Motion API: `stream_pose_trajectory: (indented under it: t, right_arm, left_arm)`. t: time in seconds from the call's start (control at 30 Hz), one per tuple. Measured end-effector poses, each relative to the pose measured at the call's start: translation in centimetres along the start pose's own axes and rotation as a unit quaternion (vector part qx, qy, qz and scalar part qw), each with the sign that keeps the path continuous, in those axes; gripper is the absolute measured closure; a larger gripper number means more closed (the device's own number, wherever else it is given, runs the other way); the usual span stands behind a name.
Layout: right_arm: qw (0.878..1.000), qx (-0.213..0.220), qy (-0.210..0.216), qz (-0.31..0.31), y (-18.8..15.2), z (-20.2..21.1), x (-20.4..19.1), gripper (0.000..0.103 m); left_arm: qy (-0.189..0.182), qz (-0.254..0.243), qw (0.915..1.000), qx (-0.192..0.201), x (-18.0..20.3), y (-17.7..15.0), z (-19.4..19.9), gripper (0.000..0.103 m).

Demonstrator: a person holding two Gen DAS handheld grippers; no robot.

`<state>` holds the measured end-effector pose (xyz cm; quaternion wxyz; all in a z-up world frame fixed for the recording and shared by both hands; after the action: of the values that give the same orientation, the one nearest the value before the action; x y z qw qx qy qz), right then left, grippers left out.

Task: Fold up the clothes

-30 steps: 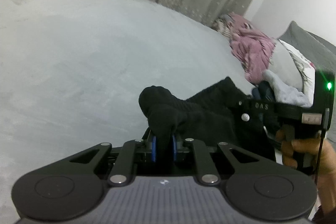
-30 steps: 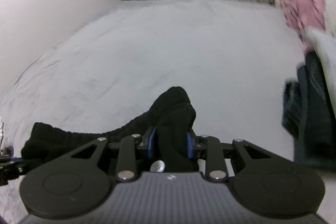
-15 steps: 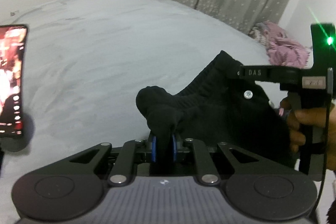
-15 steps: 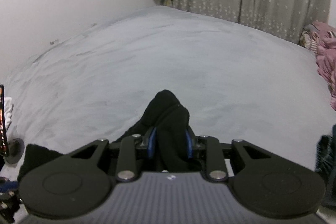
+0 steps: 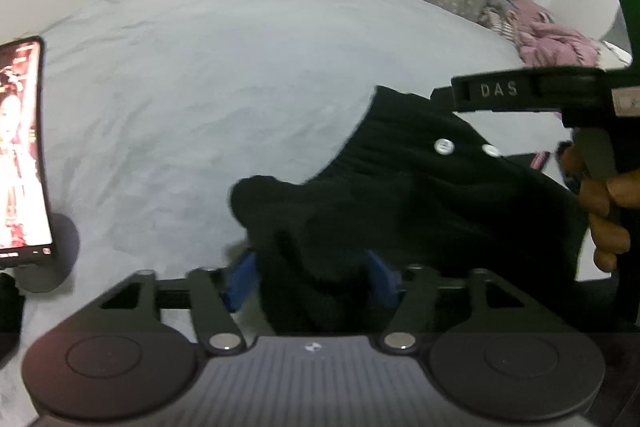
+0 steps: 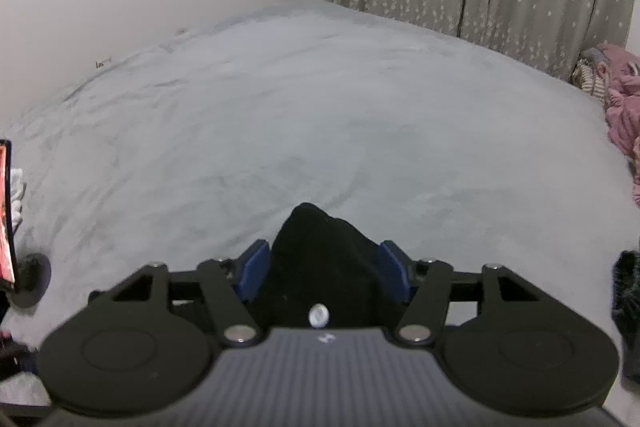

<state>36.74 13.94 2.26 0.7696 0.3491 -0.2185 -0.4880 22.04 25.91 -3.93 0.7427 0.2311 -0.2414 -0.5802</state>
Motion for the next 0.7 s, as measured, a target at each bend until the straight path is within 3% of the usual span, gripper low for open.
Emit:
stream_pose_trajectory:
  t: [0.3, 0.7]
  right_arm:
    - [0.999, -0.015, -0.030, -0.026, -3.3, 3.5, 2.2, 0.028]
    - [0.994, -0.012, -0.067, -0.085, -11.1, 10.3, 5.9, 0.022]
  left_arm:
    - [-0.014, -0.017, 0.9995, -0.021, 0.6, -2.0, -0.1, 0.030]
    - [-0.063, -0.056, 0.9962, -0.020, 4.8, -5.0, 1.4, 0.029]
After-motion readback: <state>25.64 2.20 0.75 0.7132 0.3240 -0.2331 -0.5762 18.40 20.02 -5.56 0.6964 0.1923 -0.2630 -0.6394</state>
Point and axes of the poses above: each gripper's, at about its wrist camera, not at the fingertips, and z roughly against the way its jaws point, x to its right, y to its top, the point moved 10 cm from there along -z, roughly the way its jaws point, and after that the axes turned 5 degrees about y, right-handed, at the moved point
